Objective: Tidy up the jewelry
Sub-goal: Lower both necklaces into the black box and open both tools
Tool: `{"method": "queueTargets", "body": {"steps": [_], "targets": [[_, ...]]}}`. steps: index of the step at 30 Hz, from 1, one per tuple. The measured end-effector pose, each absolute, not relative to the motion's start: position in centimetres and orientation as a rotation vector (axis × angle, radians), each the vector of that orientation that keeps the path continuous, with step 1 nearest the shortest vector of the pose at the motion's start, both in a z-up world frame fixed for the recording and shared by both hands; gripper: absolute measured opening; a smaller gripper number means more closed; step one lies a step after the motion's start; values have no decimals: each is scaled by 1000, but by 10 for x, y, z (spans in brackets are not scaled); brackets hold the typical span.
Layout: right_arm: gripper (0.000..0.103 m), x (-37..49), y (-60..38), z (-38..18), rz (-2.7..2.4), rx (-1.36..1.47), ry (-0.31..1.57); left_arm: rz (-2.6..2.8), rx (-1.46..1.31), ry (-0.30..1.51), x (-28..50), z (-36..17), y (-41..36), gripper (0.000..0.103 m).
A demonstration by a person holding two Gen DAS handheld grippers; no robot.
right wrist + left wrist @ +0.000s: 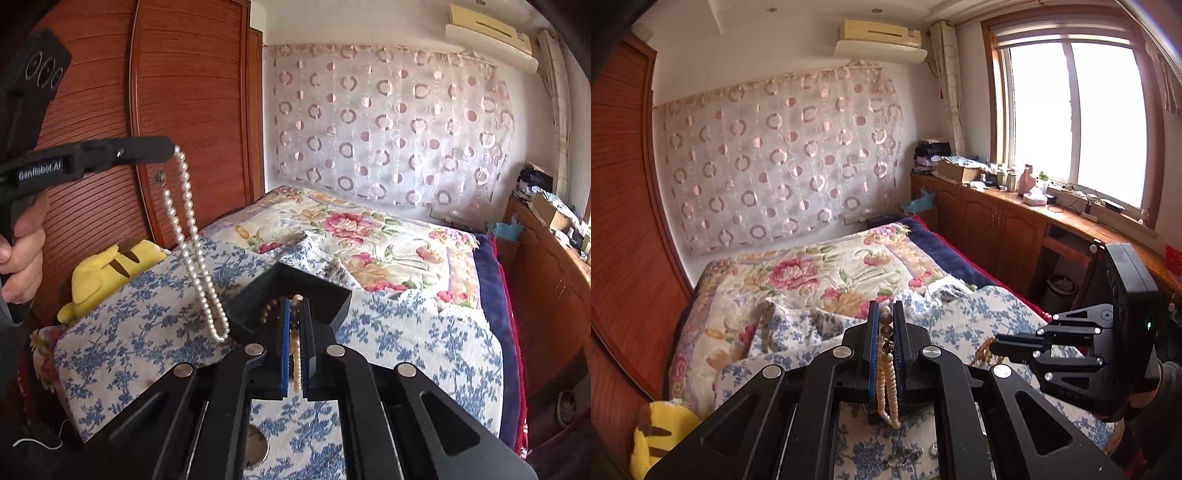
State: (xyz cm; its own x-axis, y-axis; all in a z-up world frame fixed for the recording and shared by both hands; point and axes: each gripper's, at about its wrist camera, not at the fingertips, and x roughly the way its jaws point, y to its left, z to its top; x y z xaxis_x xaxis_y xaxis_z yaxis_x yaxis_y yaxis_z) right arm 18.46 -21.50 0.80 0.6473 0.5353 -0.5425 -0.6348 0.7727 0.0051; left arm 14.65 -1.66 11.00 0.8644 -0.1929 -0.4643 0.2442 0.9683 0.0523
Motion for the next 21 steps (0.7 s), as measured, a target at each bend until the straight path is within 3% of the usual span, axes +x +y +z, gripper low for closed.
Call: {"method": "queueTargets", "body": {"steps": [13,21], "targets": [[5,216,-196,20,661,-199,543,-221,101,462,183,133,-19,7],[5,244,-186,14,662,-183,563,-222,87,528,206,101,-17,7]]}}
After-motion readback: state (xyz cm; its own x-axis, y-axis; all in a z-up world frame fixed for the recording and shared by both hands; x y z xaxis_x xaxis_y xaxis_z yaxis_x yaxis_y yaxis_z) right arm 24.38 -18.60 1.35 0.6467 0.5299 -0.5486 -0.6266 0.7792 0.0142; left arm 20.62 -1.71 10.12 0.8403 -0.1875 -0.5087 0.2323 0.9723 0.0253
